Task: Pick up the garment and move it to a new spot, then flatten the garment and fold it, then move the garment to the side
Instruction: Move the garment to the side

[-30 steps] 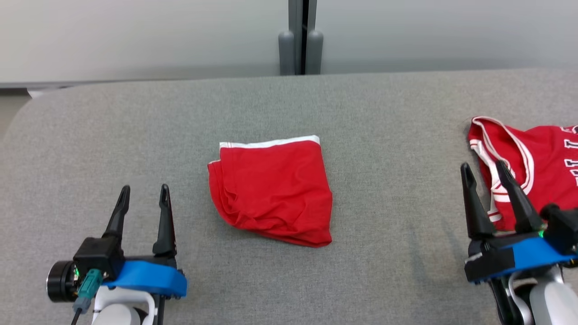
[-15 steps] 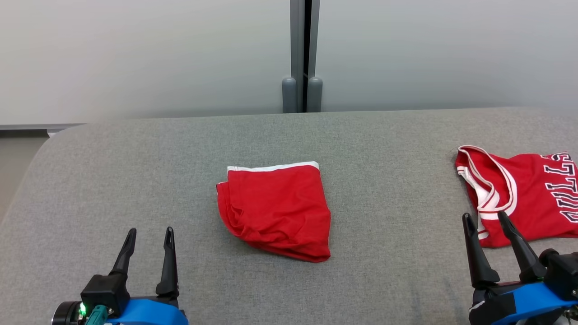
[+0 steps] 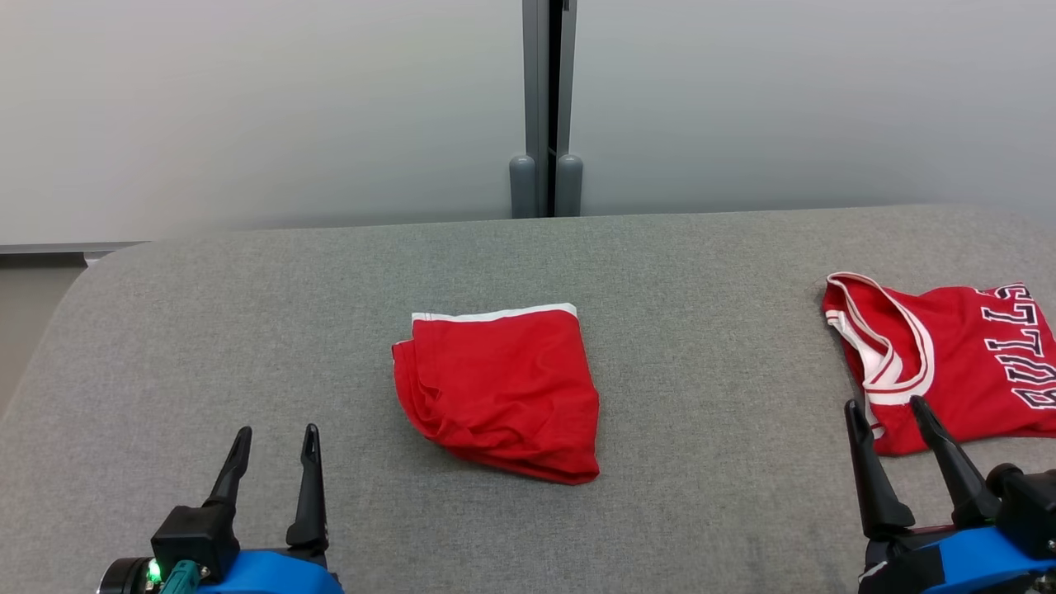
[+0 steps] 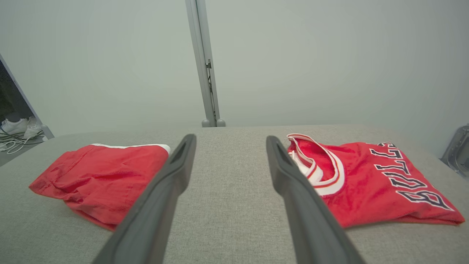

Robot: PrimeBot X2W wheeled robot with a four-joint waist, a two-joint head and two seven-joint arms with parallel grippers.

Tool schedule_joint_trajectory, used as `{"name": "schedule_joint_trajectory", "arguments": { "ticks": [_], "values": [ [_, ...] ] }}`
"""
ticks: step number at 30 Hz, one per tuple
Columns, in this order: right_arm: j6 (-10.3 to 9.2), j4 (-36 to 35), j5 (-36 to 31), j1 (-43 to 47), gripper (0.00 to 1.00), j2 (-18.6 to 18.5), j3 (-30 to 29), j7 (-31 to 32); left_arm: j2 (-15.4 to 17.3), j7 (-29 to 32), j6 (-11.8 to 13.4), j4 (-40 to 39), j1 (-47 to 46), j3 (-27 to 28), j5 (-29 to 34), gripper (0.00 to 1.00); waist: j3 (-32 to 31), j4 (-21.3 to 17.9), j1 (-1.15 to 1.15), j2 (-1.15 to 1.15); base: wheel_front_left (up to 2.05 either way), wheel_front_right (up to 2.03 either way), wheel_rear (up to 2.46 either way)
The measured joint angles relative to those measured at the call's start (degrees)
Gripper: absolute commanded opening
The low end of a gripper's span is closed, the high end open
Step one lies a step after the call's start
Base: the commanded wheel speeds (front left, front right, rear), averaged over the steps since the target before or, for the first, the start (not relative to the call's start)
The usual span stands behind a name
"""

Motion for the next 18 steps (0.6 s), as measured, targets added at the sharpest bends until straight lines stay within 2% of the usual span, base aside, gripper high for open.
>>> {"name": "schedule_joint_trajectory", "arguments": {
  "ticks": [13,18],
  "values": [
    [0.0,0.2,-0.3,0.0,1.0,0.3,-0.5,0.4,0.2,-0.4,0.1,0.3,-0.7,-0.3,-0.3,1.0,0.5,0.1,0.0,0.0,0.0,0.0,0.0],
    [0.0,1.5,0.1,-1.7,1.0,-0.4,-0.6,0.8,0.2,-1.3,0.1,-0.7,-3.6,-0.4,0.1,1.0,3.0,0.6,0.0,0.0,0.0,0.0,0.0]
  ]
}}
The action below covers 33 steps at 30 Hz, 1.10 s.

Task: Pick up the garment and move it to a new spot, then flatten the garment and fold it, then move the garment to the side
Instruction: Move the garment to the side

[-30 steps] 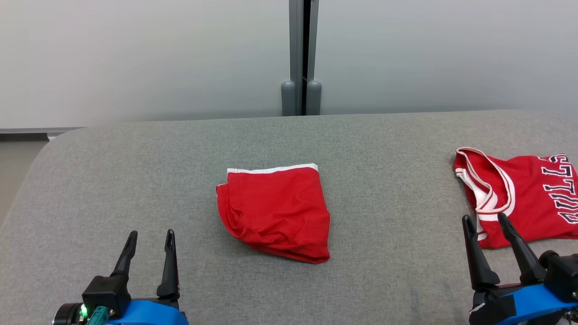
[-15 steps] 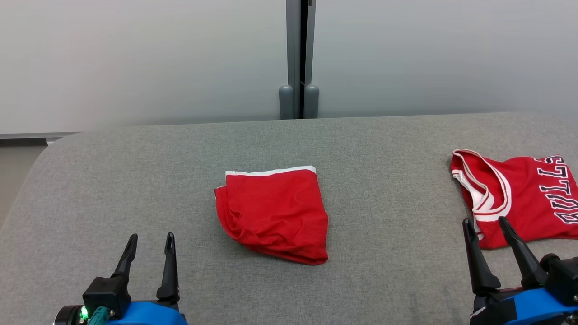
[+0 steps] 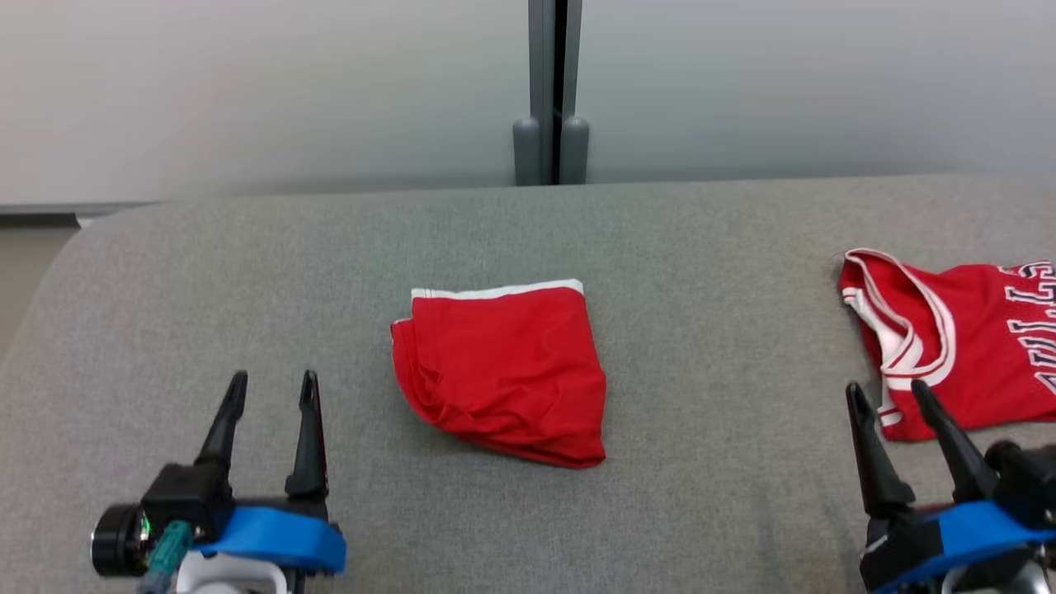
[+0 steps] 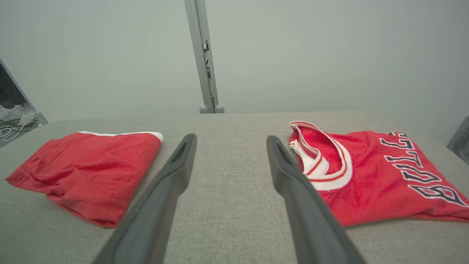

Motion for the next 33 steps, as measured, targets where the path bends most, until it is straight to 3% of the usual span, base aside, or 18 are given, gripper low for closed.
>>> {"name": "schedule_joint_trajectory", "arguments": {
  "ticks": [10,17,22,23,24,25,33],
  "values": [
    [0.0,12.6,1.8,-14.1,1.0,-2.3,7.9,-0.5,-1.9,-1.8,-1.2,-1.1,-10.1,-1.0,2.0,1.0,9.6,3.6,0.02,0.01,0.0,0.0,0.0],
    [0.0,25.7,5.3,-22.5,1.0,-0.6,16.4,-0.5,-3.7,-2.3,-2.3,0.4,-14.0,-1.4,3.1,1.0,14.2,7.7,0.02,0.01,0.0,0.0,0.0],
    [0.0,32.3,7.7,-25.4,1.0,0.4,18.4,0.5,-4.7,-2.4,-3.0,0.8,-14.4,-0.8,3.8,1.0,15.2,9.6,0.01,0.01,0.0,0.0,0.0],
    [-0.01,33.2,8.2,-25.8,0.57,0.4,18.8,1.1,-5.0,-2.4,-3.2,0.8,-14.4,-0.6,4.0,1.0,15.2,9.7,0.01,0.01,0.0,0.0,0.0],
    [-0.01,33.7,8.4,-26.2,0.35,0.4,19.2,1.4,-5.2,-2.4,-3.2,0.8,-14.4,-0.4,4.1,1.0,15.1,9.7,0.0,0.01,0.0,0.0,0.0],
    [-0.01,34.0,8.7,-26.5,0.0,0.5,19.6,1.5,-5.3,-2.5,-3.5,0.8,-14.4,-0.2,4.2,1.0,15.0,9.7,0.0,0.01,0.0,0.0,0.0],
    [0.0,33.2,8.0,-26.8,0.0,-1.0,21.9,0.5,-5.6,-2.5,-3.8,0.7,-13.5,1.7,5.6,1.0,14.1,7.7,0.0,0.01,0.0,0.0,0.0]
  ]
}}
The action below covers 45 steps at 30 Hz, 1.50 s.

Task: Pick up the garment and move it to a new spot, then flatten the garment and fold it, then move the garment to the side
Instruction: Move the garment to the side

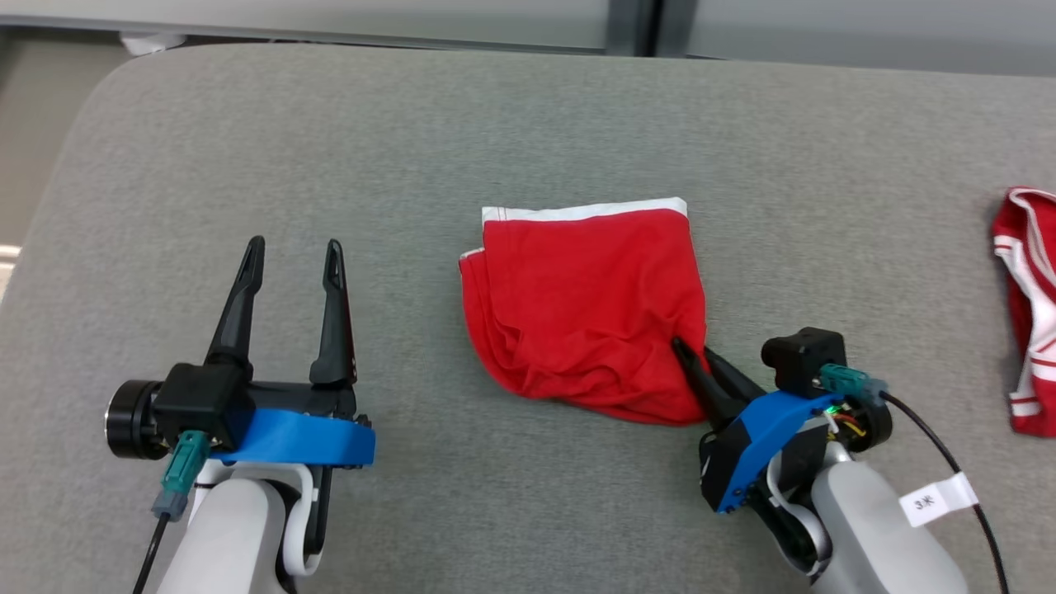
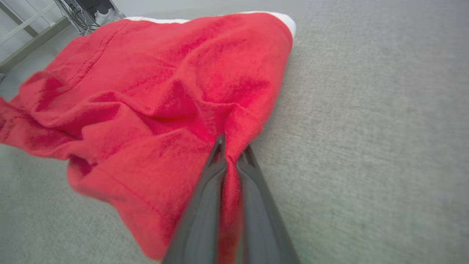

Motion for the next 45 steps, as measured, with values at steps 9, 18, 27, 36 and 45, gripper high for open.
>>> {"name": "schedule_joint_trajectory", "arguments": {
  "ticks": [9,18,27,36,45],
  "values": [
    [0.0,-6.7,-0.6,4.6,0.0,-5.8,-1.4,-0.9,0.9,0.0,-0.5,-1.1,2.3,0.7,0.9,1.0,0.2,-9.2,0.0,0.0,0.0,0.0,0.0],
    [0.0,-9.4,1.5,6.6,0.0,-9.2,-2.9,-0.3,1.8,1.4,-0.8,-2.9,1.6,-0.2,1.5,1.0,1.8,-20.3,0.0,-0.01,0.0,0.0,0.0],
    [0.01,-12.0,1.8,-2.5,0.0,-14.1,-0.2,-1.7,2.9,2.9,-0.9,-4.9,-0.9,-1.1,2.4,1.0,5.3,-23.1,0.0,-0.01,0.0,0.0,0.0],
    [0.01,-7.4,2.3,-9.1,0.0,-22.3,-11.8,-1.2,3.8,3.8,-1.5,-6.2,-4.0,-2.3,3.4,1.0,9.4,-23.8,0.0,0.0,0.0,0.0,0.0],
    [0.02,1.6,1.0,-12.4,0.0,-22.3,-19.2,-3.9,4.6,4.4,-2.0,-7.3,-7.1,-3.4,4.3,1.0,14.0,-24.2,0.01,0.0,0.0,0.0,0.0]
  ]
}}
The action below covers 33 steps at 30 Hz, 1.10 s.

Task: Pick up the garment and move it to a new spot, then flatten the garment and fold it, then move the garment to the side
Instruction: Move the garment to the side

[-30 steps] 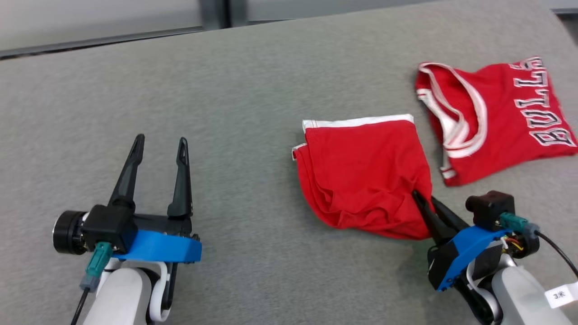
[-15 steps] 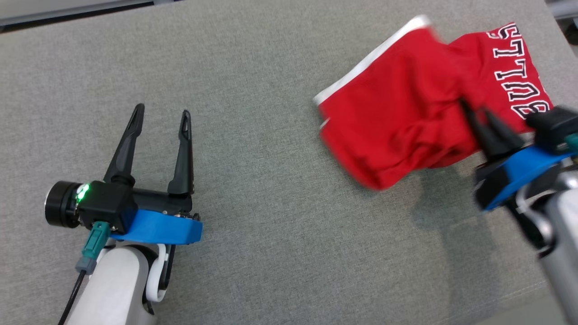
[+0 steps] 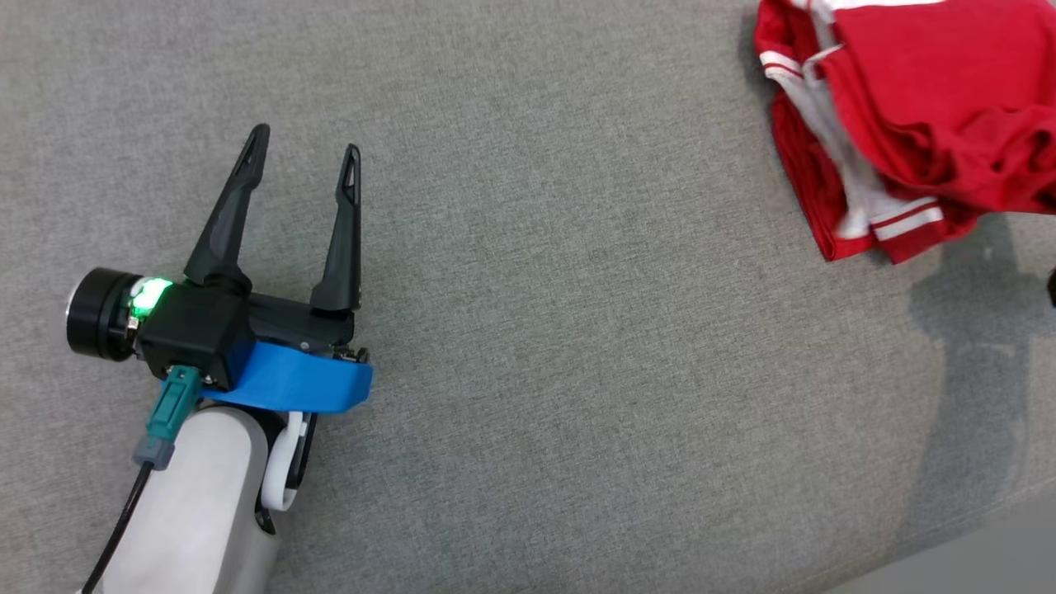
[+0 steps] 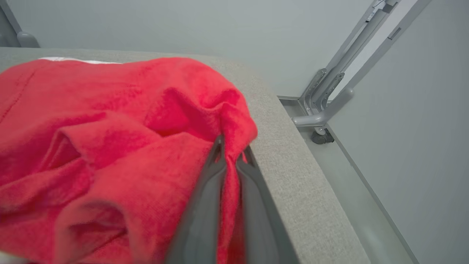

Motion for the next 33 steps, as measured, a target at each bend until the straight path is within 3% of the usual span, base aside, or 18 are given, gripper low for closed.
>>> {"name": "schedule_joint_trajectory", "arguments": {
  "ticks": [9,11,12,13,14,22,33],
  "values": [
    [-0.01,5.2,-7.6,-2.6,0.0,1.6,-3.7,-4.6,0.3,0.4,-0.2,-0.4,-1.8,-1.0,0.5,1.0,2.6,0.2,0.0,0.0,0.0,0.0,0.0],
    [-0.01,6.0,-9.8,-3.1,0.21,1.9,-5.0,-6.3,0.3,0.4,-0.2,-0.3,-2.1,-1.1,0.5,1.0,2.8,0.3,-0.01,-0.01,0.0,0.0,0.0],
    [-0.01,6.3,-10.7,-3.2,0.44,2.4,-5.9,-6.9,0.2,0.3,-0.2,-0.2,-2.2,-1.2,0.5,1.0,2.7,0.4,-0.01,-0.01,0.0,0.0,0.0],
    [-0.01,6.6,-11.9,-3.2,0.53,3.0,-6.3,-7.3,0.2,0.2,-0.2,0.0,-2.3,-1.2,0.4,1.0,2.6,0.5,0.0,0.0,0.0,0.0,0.0],
    [-0.01,6.6,-13.0,-3.2,1.0,3.8,-7.1,-7.8,0.1,-0.1,-0.2,0.2,-2.3,-1.2,0.3,1.0,2.4,0.6,0.0,0.0,0.0,0.0,0.0],
    [-0.02,0.6,-18.7,1.6,1.0,9.1,-13.4,-11.4,-0.8,-1.6,0.7,3.2,-0.3,-1.0,-1.3,1.0,-2.6,2.1,-0.01,0.0,0.0,0.0,0.0],
    [0.0,-19.0,-19.3,17.7,1.0,20.1,-9.8,-9.2,-1.8,-3.0,2.7,7.2,7.1,0.5,-4.5,1.0,-13.9,6.2,-0.03,-0.03,0.0,0.0,0.0]
  ]
}}
